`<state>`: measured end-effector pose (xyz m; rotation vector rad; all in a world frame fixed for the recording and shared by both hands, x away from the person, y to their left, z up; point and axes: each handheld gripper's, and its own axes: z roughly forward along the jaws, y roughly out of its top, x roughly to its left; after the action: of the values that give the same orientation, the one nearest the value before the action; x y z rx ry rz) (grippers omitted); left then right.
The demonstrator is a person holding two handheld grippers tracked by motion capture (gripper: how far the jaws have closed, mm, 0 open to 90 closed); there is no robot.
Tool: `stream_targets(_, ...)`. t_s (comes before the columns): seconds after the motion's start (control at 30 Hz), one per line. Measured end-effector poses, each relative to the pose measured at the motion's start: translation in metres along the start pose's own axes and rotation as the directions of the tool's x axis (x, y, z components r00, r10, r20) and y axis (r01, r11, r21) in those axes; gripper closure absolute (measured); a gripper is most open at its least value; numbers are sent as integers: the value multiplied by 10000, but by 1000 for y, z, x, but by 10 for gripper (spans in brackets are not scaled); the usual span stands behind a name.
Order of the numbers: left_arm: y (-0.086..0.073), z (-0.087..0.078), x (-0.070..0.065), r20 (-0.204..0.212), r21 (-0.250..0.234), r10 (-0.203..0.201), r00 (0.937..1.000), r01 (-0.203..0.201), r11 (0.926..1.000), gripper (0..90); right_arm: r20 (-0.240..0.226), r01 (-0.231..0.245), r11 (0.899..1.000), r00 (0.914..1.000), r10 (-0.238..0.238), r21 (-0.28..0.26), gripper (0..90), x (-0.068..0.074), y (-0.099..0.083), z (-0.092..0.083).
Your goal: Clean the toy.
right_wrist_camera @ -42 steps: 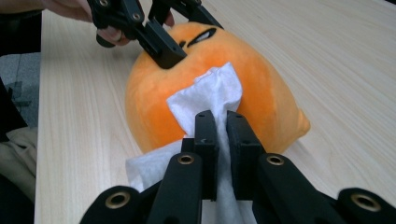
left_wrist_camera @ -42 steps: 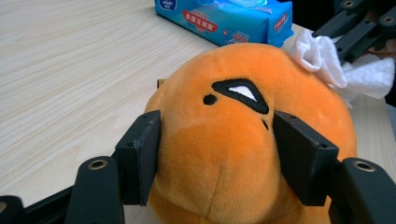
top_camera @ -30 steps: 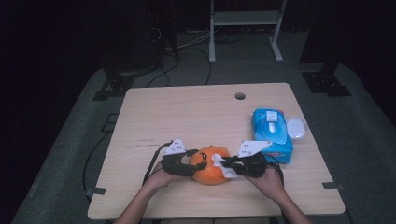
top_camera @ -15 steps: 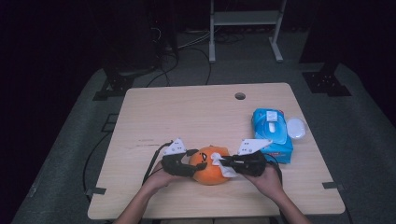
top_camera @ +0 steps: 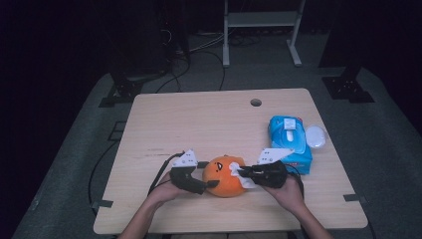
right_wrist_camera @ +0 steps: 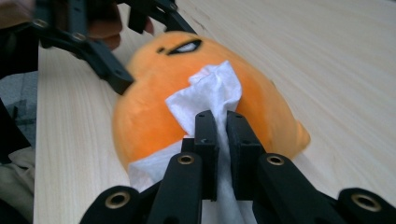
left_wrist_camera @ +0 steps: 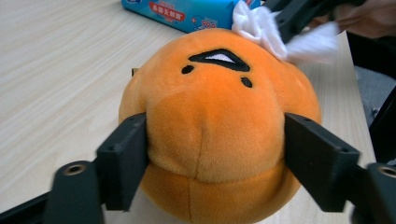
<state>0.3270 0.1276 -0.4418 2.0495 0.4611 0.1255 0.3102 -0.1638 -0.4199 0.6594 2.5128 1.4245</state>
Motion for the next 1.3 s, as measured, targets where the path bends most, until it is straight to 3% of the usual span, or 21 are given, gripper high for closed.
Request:
stream_targets(0.07, 2, 2, -1, 51, -90, 288, 9996, -288, 9995, 290, -172, 83, 9998, 9998, -85, -166, 831, 4, 3, 1)
stream_targets(0.1, 4, 5, -6, 79, -12, 719, 9974, -719, 9974, 295, -435, 389, 9988, 9982, -401, -287, 831, 14, 11, 5)
stream_targets(0.13, 4, 5, -6, 79, -12, 719, 9974, -719, 9974, 298, -435, 389, 9988, 9982, -401, -287, 831, 14, 11, 5)
stream_targets(0.17, 7, 8, -11, 23, 82, 1115, 9938, -1115, 9937, 300, -539, 664, 9974, 9962, -678, -263, 832, 20, 16, 10)
stream_targets(0.23, 7, 8, -13, -18, 91, 1236, 9923, -1236, 9923, 305, -466, 924, 9955, 9945, -933, -220, 835, 23, 21, 14)
stream_targets(0.33, 6, 8, -12, 38, 40, 1174, 9931, -1174, 9931, 308, -310, 858, 9960, 9958, -865, -244, 835, 19, 21, 12)
stream_targets(0.47, 5, 8, -11, 44, 20, 1179, 9930, -1179, 9930, 305, 445, 468, 9986, 9980, -456, -257, 835, 2, 16, 0)
stream_targets(0.5, 4, 8, -10, -46, 32, 988, 9951, -988, 9951, 258, 703, 226, 9997, 9973, -218, -98, 835, -7, 10, -3)
stream_targets(0.57, 5, 9, -7, -204, -37, 276, 9994, -277, 9996, 158, 686, -117, 9999, 9976, 118, -25, 835, -15, 3, -5)
stream_targets(0.6, 5, 9, -7, -204, -37, 276, 9994, -277, 9996, 117, 686, -117, 9999, 9976, 118, -25, 835, -15, 3, -5)
stream_targets(0.63, 4, 11, -4, -54, 8, -35, 10000, 35, 10000, 113, 631, -191, 9998, 9978, 187, 55, 835, -16, -1, -6)
stream_targets(0.8, 5, 9, -7, 17, -45, 196, 9998, -196, 9998, 248, 735, 202, 9997, 9971, -210, 122, 834, -7, 5, -6)
stream_targets(0.87, 8, 9, -11, -55, -93, 467, 9989, -467, 9989, 269, 651, 292, 9996, 9974, -294, 33, 834, -4, 7, -6)
stream_targets(0.9, 14, 10, -18, -125, -73, 986, 9950, -987, 9951, 288, 372, 549, 9984, 9978, -542, -166, 835, 5, 14, -6)
stream_targets(0.93, 14, 10, -18, -125, -73, 986, 9950, -987, 9951, 294, 372, 549, 9984, 9978, -542, -166, 835, 5, 14, -6)
stream_targets(1.0, 19, 13, -26, -178, -10, 1575, 9874, -1575, 9875, 300, 76, 944, 9950, 9955, -942, -333, 835, 17, 21, -3)
stream_targets(1.07, 23, 16, -37, -261, 223, 2308, 9727, -2302, 9729, 306, -108, 1457, 9889, 9892, -1461, -299, 834, 32, 29, 1)
stream_targets(1.1, 23, 16, -38, -254, 179, 2308, 9727, -2304, 9729, 308, 11, 1713, 9850, 9852, -1713, -215, 834, 35, 32, 1)
stream_targets(1.2, 22, 15, -36, -199, 175, 2313, 9727, -2310, 9728, 309, 119, 1621, 9865, 9867, -1619, -233, 835, 31, 32, -1)
stream_targets(1.27, 20, 15, -34, -167, 147, 2141, 9767, -2138, 9768, 308, 458, 1457, 9892, 9884, -1449, -140, 835, 22, 28, -4)
stream_targets(1.3, 18, 14, -30, -129, 47, 1910, 9815, -1909, 9816, 307, 714, 1123, 9937, 9912, -1119, -12, 835, 9, 21, -8)
